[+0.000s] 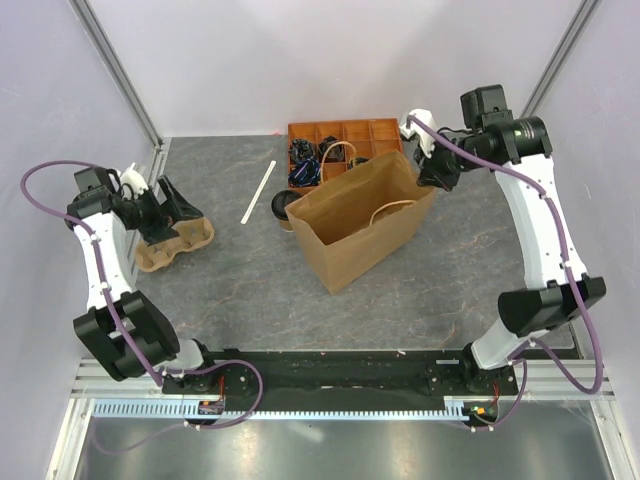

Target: Pack the takeout coffee

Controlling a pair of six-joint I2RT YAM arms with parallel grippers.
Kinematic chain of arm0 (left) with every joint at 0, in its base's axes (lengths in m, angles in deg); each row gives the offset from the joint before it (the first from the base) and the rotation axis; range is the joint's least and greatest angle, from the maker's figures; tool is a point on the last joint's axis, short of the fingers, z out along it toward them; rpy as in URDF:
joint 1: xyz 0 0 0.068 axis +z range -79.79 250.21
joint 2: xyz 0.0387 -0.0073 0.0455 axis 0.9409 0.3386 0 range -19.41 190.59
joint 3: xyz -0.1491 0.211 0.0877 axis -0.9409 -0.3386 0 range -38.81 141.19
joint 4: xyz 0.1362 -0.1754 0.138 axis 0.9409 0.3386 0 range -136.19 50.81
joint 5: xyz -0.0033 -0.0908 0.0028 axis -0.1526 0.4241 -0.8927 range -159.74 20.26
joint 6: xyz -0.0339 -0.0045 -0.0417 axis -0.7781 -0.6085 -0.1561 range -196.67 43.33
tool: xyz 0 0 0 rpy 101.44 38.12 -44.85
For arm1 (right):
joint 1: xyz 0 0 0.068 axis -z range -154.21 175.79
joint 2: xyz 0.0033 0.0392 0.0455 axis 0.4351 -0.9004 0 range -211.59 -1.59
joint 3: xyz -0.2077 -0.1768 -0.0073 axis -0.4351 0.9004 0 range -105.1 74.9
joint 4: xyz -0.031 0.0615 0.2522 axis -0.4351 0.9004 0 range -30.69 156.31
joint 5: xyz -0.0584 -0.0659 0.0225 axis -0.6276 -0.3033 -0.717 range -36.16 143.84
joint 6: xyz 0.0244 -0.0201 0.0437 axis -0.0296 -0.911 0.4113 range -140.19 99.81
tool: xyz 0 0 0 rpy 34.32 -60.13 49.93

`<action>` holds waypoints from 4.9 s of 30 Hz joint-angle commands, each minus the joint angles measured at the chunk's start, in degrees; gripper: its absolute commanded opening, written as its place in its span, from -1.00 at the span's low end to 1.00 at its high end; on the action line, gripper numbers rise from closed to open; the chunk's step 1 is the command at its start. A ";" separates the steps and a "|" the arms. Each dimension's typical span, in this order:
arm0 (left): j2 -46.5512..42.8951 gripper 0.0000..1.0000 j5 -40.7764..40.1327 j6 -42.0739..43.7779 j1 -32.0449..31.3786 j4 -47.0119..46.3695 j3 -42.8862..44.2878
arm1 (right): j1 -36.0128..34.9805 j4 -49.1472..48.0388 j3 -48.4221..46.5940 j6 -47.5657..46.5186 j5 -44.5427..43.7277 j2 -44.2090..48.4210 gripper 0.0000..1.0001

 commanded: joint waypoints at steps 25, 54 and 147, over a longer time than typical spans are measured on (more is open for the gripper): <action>-0.82 1.00 3.22 6.47 1.25 3.20 0.91 | 1.18 6.20 4.58 4.75 9.66 5.90 -1.00; 0.32 0.99 2.52 7.00 1.25 2.59 1.53 | 0.04 6.11 -2.09 10.55 2.89 -4.56 -1.00; 0.49 -0.96 -10.05 41.51 2.48 -10.51 -9.37 | -24.83 -0.13 -13.17 12.82 -20.83 1.15 -1.00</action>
